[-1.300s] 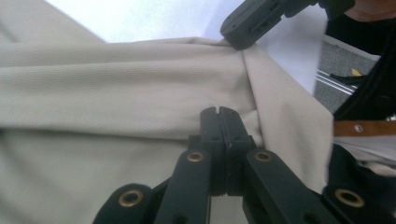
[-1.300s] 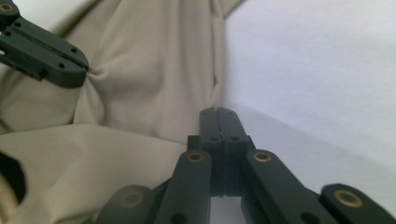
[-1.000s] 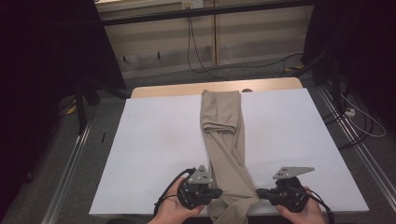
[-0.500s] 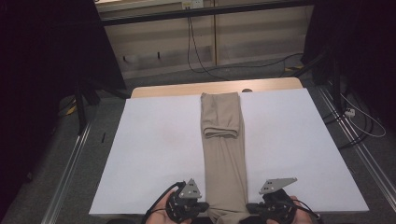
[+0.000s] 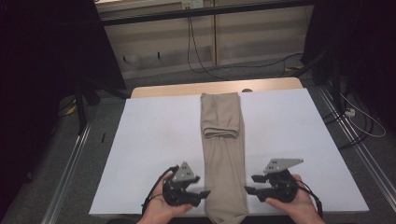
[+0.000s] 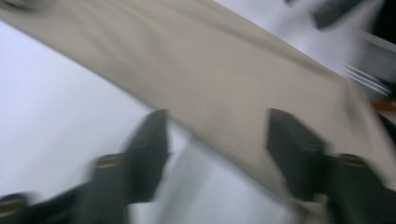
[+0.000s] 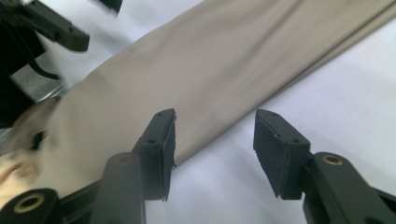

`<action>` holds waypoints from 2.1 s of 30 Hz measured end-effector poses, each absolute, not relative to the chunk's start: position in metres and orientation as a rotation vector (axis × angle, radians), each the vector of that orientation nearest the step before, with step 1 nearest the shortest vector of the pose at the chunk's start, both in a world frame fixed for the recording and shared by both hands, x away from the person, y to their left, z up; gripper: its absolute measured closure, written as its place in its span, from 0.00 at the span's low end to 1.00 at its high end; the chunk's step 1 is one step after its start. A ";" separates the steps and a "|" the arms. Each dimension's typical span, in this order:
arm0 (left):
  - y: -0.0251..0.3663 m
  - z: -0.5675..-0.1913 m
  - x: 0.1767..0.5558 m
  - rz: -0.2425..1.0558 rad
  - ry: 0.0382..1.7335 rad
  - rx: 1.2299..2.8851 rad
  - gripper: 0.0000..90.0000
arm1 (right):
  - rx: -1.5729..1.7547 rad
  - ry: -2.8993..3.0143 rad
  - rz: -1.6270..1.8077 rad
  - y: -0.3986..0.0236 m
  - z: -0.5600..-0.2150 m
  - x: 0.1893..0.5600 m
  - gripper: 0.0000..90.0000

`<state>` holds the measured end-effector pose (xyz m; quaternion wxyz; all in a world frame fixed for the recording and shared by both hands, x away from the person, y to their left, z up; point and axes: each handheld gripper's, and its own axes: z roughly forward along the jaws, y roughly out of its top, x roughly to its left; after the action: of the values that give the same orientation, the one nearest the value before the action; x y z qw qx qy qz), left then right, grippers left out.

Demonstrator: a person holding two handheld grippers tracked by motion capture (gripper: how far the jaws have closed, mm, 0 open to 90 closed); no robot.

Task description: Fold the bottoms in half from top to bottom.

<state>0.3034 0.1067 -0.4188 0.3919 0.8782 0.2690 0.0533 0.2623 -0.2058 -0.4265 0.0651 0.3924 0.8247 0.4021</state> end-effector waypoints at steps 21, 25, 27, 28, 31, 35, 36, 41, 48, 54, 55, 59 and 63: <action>0.081 -0.432 0.451 0.322 0.861 2.110 0.26 | 1.118 2.303 1.204 -0.191 -0.418 0.428 0.49; 0.075 -0.440 0.472 0.243 0.872 2.115 0.33 | 1.116 2.313 1.214 -0.187 -0.422 0.454 0.49; 0.072 -0.444 0.477 0.269 0.877 2.135 0.33 | 1.122 2.322 1.202 -0.183 -0.429 0.464 0.50; 0.071 -0.446 0.480 0.243 0.885 2.134 0.34 | 1.110 2.339 1.187 -0.181 -0.432 0.466 0.50; 0.070 -0.447 0.482 0.249 0.912 2.123 0.40 | 1.054 2.411 1.145 -0.174 -0.440 0.463 0.50; 0.066 -0.444 0.482 0.286 0.926 2.109 0.51 | 1.012 2.434 1.124 -0.172 -0.443 0.454 0.52; 0.065 -0.443 0.482 0.294 0.925 2.105 0.53 | 1.001 2.435 1.107 -0.172 -0.443 0.452 0.55; 0.062 -0.442 0.483 0.289 0.907 2.105 0.62 | 0.995 2.412 1.075 -0.176 -0.445 0.445 0.74; 0.063 -0.445 0.481 0.269 0.867 2.093 0.72 | 0.994 2.391 1.030 -0.176 -0.449 0.447 0.89; 0.057 -0.443 0.479 0.244 0.855 2.103 0.93 | 1.078 2.375 1.100 -0.185 -0.442 0.452 0.95; 0.058 -0.441 0.478 0.224 0.855 2.091 0.95 | 1.078 2.376 1.128 -0.187 -0.439 0.451 0.95; 0.062 -0.423 0.463 0.175 0.826 2.083 0.96 | 1.090 2.380 1.173 -0.192 -0.426 0.442 0.95; 0.070 -0.402 0.430 0.152 0.758 2.092 0.96 | 1.062 2.412 1.250 -0.197 -0.410 0.414 0.95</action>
<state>0.4300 0.0696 -0.4020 0.4399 0.8423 0.3054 0.0613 0.4143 -0.1967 -0.4102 0.1122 0.3618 0.8218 0.4257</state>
